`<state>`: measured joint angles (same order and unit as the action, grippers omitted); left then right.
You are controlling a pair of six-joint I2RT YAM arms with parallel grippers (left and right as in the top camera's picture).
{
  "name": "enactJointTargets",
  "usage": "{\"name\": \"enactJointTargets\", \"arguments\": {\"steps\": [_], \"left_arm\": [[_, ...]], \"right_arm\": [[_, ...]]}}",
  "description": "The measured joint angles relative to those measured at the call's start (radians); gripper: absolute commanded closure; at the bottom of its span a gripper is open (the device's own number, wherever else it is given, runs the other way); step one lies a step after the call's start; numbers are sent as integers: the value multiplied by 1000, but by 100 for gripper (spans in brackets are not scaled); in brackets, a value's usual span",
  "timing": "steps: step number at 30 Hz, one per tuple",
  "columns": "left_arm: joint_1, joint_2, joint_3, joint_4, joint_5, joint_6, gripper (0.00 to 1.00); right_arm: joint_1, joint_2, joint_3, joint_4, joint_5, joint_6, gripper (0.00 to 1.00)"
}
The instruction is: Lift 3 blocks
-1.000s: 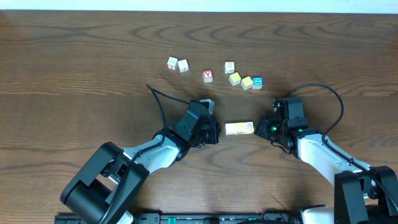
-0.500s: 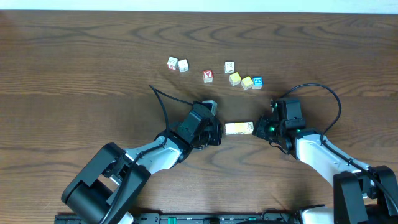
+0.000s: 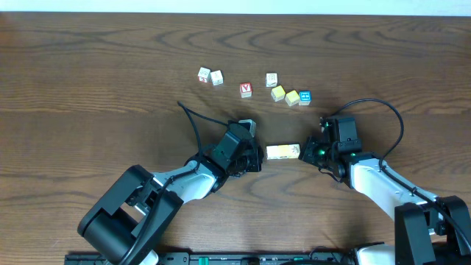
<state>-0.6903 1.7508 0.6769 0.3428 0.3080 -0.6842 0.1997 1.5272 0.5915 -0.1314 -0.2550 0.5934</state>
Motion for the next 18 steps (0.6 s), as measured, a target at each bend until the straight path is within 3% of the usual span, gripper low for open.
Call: {"name": "enactJointTargets", "arguments": {"steps": [18], "left_arm": [[0,0,0,5,0,0,93]], "right_arm": [[18,0,0,13,-8,-14,99]]}}
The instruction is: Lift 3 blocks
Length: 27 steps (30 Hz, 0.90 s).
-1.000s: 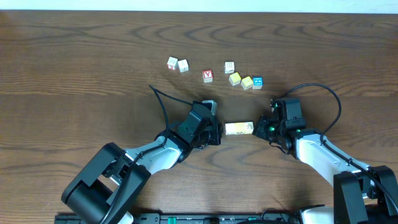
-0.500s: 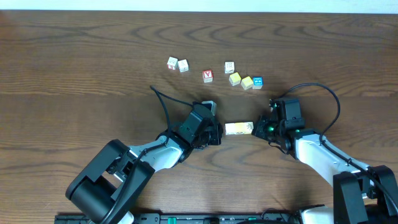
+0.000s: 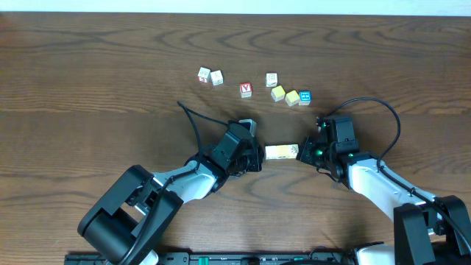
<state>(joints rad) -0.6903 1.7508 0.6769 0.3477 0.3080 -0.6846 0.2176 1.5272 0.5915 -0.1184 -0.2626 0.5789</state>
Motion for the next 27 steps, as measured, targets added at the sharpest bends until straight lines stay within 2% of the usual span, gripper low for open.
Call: {"name": "enactJointTargets", "arguments": {"steps": [27], "left_arm": [[0,0,0,16,26,1,93]], "right_arm": [[0,0,0,11,-15,-23,99]]}}
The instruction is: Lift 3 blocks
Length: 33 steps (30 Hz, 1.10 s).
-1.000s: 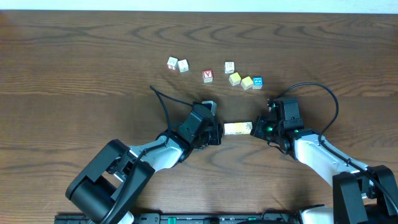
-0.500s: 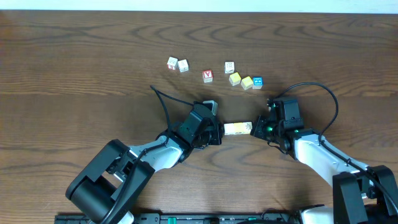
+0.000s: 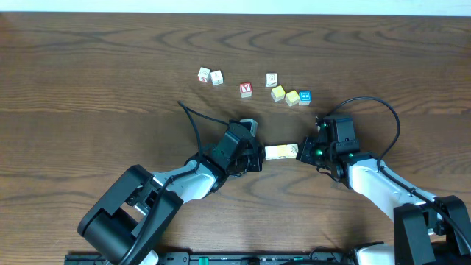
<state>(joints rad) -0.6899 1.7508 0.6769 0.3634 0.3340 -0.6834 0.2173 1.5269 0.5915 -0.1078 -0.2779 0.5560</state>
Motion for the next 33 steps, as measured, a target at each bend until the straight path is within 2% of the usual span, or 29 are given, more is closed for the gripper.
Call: {"name": "enactJointTargets", "arguments": {"steps": [9,33], "left_arm": [[1,0,0,-2,0,0,93],[2,-70,0,-48,11,0,93]], "right_arm": [[0,-49,0,-27,-3,-9,99],[0,-51,0,-45,-10,-12,99]]}}
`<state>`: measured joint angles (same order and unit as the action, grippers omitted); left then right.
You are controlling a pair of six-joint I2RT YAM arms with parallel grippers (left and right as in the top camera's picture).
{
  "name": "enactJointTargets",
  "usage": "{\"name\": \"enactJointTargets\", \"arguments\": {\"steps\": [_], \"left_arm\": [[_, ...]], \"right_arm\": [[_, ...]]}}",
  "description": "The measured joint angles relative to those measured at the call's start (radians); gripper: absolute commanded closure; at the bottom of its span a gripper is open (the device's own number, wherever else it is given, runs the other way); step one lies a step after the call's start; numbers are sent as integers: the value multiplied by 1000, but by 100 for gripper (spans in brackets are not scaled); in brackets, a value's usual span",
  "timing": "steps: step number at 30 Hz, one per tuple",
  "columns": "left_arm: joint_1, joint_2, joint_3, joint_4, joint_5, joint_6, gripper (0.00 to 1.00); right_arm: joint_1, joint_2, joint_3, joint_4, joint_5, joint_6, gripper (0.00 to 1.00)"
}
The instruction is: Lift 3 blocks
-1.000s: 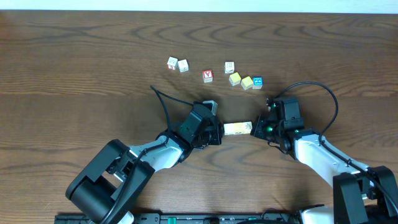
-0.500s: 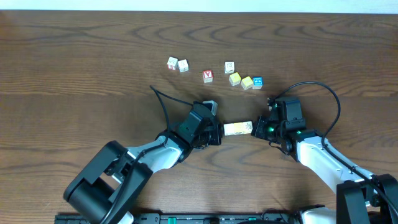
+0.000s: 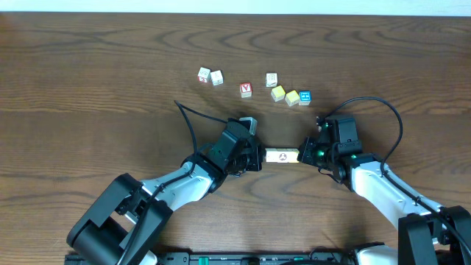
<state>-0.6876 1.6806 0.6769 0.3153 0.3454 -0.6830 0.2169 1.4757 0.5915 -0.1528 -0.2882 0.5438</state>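
A short row of cream blocks [image 3: 282,156] lies end to end between my two grippers at the table's middle. Its top face is pale, with a small dark mark. My left gripper [image 3: 259,156] touches the row's left end with its fingers together. My right gripper [image 3: 302,154] presses the right end, also with fingers together. From overhead I cannot tell whether the row rests on the wood or hangs just above it.
Loose blocks lie farther back: two white ones [image 3: 204,74] [image 3: 216,77], a red one [image 3: 246,90], another white one [image 3: 271,79], two yellow ones [image 3: 277,93] [image 3: 292,98] and a blue one [image 3: 305,97]. A black cable [image 3: 193,121] curls behind the left arm.
The row sits slightly nearer the front and now shows a paler face with a dark mark. The left arm's rear links have changed pose. Both grippers still flank the row.
At first the right gripper stood just off the row's right end, with the left gripper near the other end. Then the right gripper was against the row, which lay a little farther left, squeezed between both tips. Now the pinched row has shifted and shows another face.
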Motion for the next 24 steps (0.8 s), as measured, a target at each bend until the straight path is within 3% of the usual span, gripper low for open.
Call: {"name": "enactJointTargets", "arguments": {"steps": [24], "left_arm": [[0,0,0,-5,15,-1,93]], "right_arm": [[-3,0,0,1,-9,0,99]]}}
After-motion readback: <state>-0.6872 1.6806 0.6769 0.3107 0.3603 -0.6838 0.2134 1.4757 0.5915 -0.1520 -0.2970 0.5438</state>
